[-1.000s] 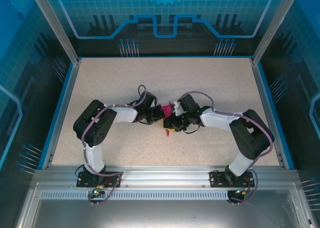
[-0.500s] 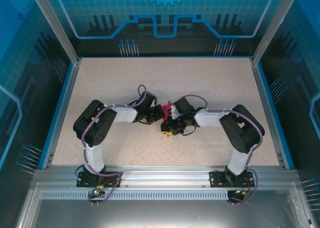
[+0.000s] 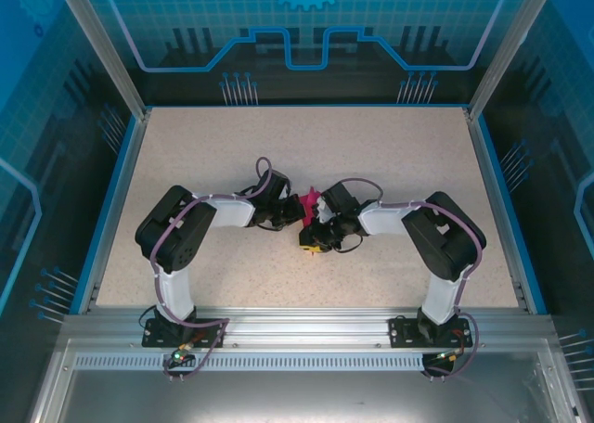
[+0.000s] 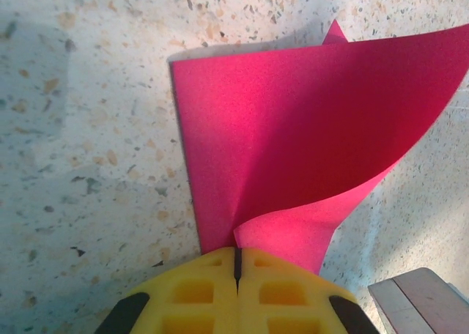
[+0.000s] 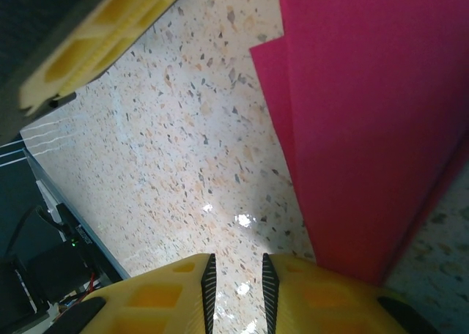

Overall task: Fold a paper plane with a square sheet of paper (fold left side to right side)
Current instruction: Fold the wing for the fifth time at the center of the table.

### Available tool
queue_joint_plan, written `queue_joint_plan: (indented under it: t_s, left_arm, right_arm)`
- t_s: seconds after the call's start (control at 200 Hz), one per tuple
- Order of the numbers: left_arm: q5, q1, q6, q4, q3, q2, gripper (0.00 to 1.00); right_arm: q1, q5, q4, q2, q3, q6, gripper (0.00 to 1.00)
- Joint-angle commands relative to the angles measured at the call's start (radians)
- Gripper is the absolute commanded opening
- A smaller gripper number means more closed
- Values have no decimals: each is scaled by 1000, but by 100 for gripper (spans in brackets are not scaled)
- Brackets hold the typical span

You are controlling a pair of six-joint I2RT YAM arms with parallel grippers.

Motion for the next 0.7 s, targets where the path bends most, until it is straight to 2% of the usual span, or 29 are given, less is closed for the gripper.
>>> queue_joint_plan:
  t_s: [0.0, 0.335, 0.695]
  left_arm:
    - [-132, 31, 36, -140, -45, 16, 0]
    - [-131, 38, 31, -135, -45, 41, 0]
    - [-131, 42, 33, -135, -46, 45, 0]
  right_arm:
    - [31, 26, -92, 42, -3, 19, 26]
    - [43, 32, -214, 13, -54, -26, 26]
    - [43, 14, -218, -87, -144, -50, 27]
